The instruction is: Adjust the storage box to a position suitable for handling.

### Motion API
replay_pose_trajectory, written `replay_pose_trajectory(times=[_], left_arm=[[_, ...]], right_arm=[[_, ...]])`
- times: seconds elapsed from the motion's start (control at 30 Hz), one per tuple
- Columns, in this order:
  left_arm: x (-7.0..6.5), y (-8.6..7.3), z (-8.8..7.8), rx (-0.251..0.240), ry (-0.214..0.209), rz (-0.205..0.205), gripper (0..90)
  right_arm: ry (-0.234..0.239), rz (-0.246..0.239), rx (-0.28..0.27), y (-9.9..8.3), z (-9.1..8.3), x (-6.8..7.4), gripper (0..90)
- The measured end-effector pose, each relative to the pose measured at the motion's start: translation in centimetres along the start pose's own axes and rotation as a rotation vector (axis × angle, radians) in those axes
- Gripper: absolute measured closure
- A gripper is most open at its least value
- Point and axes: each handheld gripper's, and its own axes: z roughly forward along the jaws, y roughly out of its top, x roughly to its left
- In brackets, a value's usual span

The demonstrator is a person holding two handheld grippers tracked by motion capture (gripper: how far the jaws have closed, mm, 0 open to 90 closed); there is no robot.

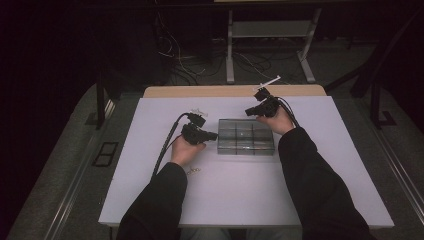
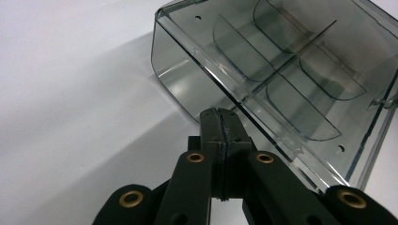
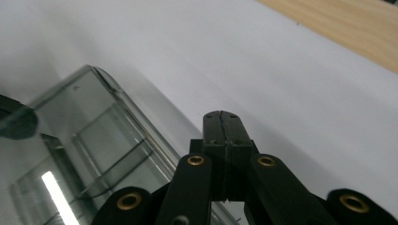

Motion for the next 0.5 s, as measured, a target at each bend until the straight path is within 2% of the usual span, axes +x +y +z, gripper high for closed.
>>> replay_pose_trajectory(times=[0.17,0.33,0.5], left_arm=[[-0.07,-0.09,0.22,-0.004,-0.004,-0.003,89.0],[-0.33,-0.16,0.32,-0.003,-0.006,-0.001,89.1],[-0.92,-0.21,0.66,0.001,-0.016,0.006,89.1]], right_arm=[[-0.012,-0.006,0.066,-0.2,1.16,0.12,89.5],[-0.006,0.007,0.082,-0.3,0.99,-0.27,89.5],[0.016,-0.014,0.101,-0.35,0.76,-0.09,89.5]])
